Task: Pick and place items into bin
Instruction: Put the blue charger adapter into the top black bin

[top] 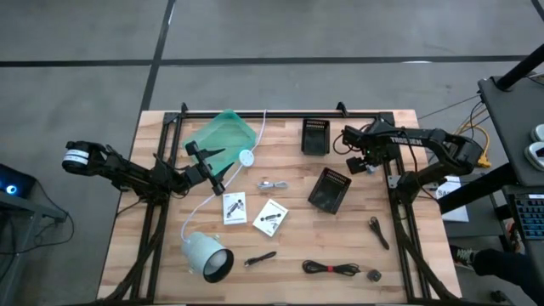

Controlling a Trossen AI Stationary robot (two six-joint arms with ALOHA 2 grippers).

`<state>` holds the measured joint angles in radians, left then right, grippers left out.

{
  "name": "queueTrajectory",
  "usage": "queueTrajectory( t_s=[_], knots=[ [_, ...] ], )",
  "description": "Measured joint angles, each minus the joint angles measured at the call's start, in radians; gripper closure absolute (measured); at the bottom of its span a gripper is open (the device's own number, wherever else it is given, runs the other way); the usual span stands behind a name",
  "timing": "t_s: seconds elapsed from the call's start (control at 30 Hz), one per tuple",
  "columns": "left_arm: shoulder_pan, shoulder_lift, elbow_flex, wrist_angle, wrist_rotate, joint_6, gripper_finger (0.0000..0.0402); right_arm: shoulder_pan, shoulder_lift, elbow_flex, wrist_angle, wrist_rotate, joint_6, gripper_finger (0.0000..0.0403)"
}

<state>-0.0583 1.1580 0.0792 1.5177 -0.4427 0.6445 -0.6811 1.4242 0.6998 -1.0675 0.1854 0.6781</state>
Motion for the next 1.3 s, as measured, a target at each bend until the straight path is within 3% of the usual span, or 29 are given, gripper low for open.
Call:
queueTrajectory(
  t_s=[0.77,1.3],
  knots=[
    [0.000,0.000,0.002,0.000,0.000,0.000,0.0185,-0.003,0.005,-0.039,0.066,-0.067,-0.099,0.0173],
    [0.000,0.000,0.002,0.000,0.000,0.000,0.0185,-0.003,0.005,-0.048,0.067,-0.065,-0.099,0.0241]
  ],
)
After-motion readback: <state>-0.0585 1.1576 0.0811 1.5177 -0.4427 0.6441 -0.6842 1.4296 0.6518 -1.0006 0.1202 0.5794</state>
